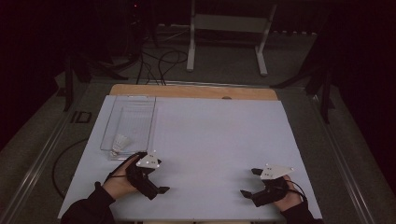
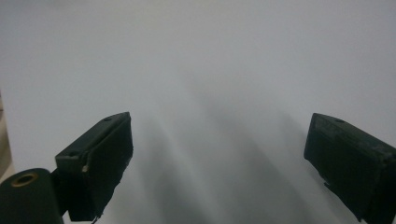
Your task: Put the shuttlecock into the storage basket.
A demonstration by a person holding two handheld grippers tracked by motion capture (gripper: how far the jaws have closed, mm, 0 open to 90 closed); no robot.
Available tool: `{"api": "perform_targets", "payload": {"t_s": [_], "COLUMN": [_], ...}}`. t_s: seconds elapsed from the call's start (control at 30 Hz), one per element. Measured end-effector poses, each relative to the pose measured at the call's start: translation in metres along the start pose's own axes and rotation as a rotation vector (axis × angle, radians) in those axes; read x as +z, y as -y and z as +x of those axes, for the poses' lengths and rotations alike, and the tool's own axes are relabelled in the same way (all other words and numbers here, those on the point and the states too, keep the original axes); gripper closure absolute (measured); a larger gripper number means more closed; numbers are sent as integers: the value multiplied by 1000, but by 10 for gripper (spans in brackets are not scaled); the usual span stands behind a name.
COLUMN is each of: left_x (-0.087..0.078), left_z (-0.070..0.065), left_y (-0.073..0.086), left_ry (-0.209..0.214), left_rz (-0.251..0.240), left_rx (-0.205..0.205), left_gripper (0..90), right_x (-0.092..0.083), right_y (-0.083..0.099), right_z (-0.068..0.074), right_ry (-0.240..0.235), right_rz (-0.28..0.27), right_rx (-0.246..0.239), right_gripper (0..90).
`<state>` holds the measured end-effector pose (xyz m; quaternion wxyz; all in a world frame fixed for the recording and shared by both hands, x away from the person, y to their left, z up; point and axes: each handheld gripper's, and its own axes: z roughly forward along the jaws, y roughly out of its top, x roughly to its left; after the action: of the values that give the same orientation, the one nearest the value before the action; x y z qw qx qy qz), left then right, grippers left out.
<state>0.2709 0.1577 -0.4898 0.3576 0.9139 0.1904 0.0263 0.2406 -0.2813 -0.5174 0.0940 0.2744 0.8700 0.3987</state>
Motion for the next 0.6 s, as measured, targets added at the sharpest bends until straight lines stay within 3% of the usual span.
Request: {"api": "perform_targets", "payload": {"t_s": [0.4, 0.6], "left_x": [-9, -11], "left_z": [1, 2], "left_y": [21, 29], "left_ry": [-66, -63], "left_rz": [-37, -58], "left_rx": [-26, -46], "left_gripper": [0, 1], "right_x": [0, -1], "right_y": [0, 0], "right_z": [1, 1], "right_ry": [1, 0], "right_rz": [2, -4], "right_rx": [-4, -2], "right_gripper": [79, 79]}}
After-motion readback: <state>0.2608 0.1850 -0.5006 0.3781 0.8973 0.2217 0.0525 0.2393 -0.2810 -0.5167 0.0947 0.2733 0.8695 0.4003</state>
